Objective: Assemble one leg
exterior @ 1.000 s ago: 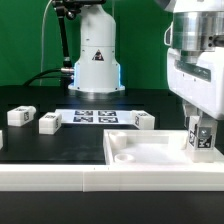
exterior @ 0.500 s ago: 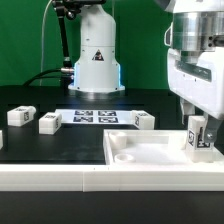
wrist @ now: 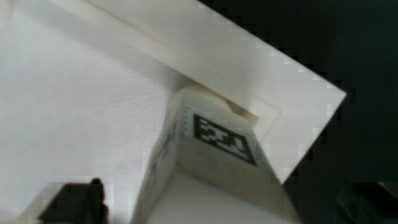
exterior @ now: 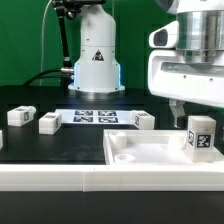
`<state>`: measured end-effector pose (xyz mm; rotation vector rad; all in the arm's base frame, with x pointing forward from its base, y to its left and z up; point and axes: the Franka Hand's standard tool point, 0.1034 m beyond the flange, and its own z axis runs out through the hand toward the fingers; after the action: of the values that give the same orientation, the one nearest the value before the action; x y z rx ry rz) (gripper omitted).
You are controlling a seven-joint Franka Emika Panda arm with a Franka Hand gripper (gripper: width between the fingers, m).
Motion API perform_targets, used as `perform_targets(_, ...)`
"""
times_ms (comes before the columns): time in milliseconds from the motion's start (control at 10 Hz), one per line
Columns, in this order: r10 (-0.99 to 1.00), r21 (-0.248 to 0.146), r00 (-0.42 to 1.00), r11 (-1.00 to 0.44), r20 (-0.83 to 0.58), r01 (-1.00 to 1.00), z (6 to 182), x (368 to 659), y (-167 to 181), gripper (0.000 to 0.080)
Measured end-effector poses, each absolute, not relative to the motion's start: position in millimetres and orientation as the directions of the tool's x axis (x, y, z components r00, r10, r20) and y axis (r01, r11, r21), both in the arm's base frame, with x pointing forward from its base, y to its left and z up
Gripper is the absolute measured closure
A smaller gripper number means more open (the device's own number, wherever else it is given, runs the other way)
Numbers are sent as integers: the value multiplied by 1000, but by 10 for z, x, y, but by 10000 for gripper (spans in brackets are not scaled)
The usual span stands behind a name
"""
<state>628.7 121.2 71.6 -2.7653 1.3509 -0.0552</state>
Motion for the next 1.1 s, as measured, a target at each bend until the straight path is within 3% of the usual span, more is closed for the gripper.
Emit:
perform_targets(600, -372, -51, 927, -927, 39, -370, 705, 6261, 1298, 150)
perform_targets(1100, -51, -32, 997, -998, 56, -49, 715, 6276, 1238, 150)
